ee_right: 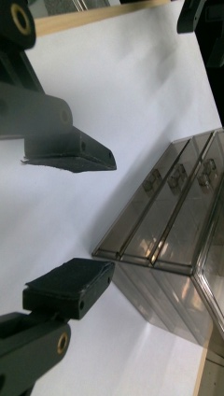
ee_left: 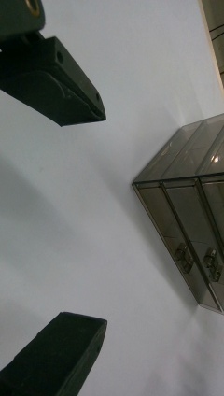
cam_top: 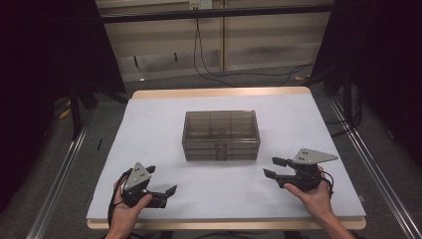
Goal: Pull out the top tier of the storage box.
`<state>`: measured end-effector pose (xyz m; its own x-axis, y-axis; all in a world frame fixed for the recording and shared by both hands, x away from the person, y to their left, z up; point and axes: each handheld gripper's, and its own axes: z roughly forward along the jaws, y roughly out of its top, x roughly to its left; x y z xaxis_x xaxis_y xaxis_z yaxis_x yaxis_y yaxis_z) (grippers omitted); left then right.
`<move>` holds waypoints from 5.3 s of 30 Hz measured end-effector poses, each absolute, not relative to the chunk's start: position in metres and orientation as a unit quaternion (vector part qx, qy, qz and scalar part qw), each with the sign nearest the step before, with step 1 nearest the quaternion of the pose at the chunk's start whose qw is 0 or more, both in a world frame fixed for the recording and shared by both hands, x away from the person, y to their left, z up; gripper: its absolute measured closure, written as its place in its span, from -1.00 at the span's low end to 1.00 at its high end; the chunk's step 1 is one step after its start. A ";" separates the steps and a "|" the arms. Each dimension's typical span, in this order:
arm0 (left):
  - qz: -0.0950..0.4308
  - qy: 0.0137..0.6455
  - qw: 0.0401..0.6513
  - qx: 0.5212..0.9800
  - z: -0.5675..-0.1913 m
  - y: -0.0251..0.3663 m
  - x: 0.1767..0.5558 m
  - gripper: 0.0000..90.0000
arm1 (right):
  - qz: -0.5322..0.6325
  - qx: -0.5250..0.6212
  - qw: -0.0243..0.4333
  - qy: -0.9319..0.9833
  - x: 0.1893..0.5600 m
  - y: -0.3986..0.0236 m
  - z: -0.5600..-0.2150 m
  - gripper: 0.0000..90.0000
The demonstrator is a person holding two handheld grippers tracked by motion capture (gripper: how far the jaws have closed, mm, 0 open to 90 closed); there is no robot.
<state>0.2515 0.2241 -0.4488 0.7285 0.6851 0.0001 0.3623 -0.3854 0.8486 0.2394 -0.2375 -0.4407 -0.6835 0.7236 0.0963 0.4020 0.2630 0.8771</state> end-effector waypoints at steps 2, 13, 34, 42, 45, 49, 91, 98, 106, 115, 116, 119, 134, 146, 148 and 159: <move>0.179 0.322 0.450 0.814 -0.449 0.225 0.252 -0.94 | 0.486 0.358 0.163 0.781 0.238 -0.236 -0.439 -0.01; 0.178 0.328 0.450 0.811 -0.449 0.225 0.252 -0.94 | 0.468 0.341 0.170 0.798 0.238 -0.226 -0.441 -0.17; 0.177 0.328 0.450 0.811 -0.449 0.225 0.251 -0.94 | 0.443 0.318 0.199 0.814 0.237 -0.210 -0.439 -0.16; 0.180 0.325 0.448 0.813 -0.449 0.226 0.251 -0.94 | 0.432 0.307 0.213 0.821 0.236 -0.200 -0.439 -0.13; 0.181 0.325 0.449 0.813 -0.449 0.225 0.251 -0.94 | 0.429 0.303 0.214 0.824 0.236 -0.198 -0.440 -0.17; 0.179 0.327 0.449 0.812 -0.449 0.225 0.250 -0.94 | 0.427 0.303 0.221 0.823 0.236 -0.194 -0.439 -0.29; 0.184 0.333 0.445 0.811 -0.449 0.228 0.251 -0.93 | 0.352 0.184 0.351 0.848 0.236 -0.139 -0.429 0.23; 0.183 0.334 0.445 0.811 -0.450 0.227 0.251 -0.93 | 0.339 0.163 0.382 0.844 0.237 -0.135 -0.423 0.34; 0.183 0.336 0.444 0.810 -0.450 0.227 0.251 -0.93 | 0.324 0.141 0.407 0.842 0.238 -0.127 -0.422 0.46; 0.181 0.330 0.445 0.813 -0.450 0.225 0.251 -0.93 | 0.303 0.105 0.424 0.847 0.239 -0.113 -0.422 0.52; 0.181 0.331 0.446 0.812 -0.450 0.225 0.251 -0.93 | 0.300 0.101 0.426 0.847 0.239 -0.111 -0.423 0.52; 0.181 0.330 0.446 0.812 -0.450 0.225 0.251 -0.93 | 0.286 0.089 0.430 0.851 0.238 -0.104 -0.428 0.54; 0.185 0.329 0.442 0.814 -0.450 0.226 0.252 -0.94 | 0.234 0.046 0.482 0.843 0.236 -0.082 -0.440 0.61; 0.186 0.330 0.442 0.813 -0.451 0.226 0.253 -0.94 | 0.193 0.017 0.527 0.828 0.243 -0.077 -0.445 0.49; 0.186 0.330 0.442 0.813 -0.451 0.225 0.253 -0.94 | 0.188 0.013 0.532 0.826 0.243 -0.076 -0.446 0.48; 0.187 0.328 0.441 0.814 -0.451 0.225 0.253 -0.94 | 0.152 -0.024 0.563 0.812 0.246 -0.067 -0.455 0.44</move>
<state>0.2529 0.2254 -0.4508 0.7153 0.6986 0.0148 0.3696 -0.3963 0.8404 0.2462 -0.0667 -0.4550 -0.3654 0.1322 -0.9214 -0.2102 0.9526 0.2201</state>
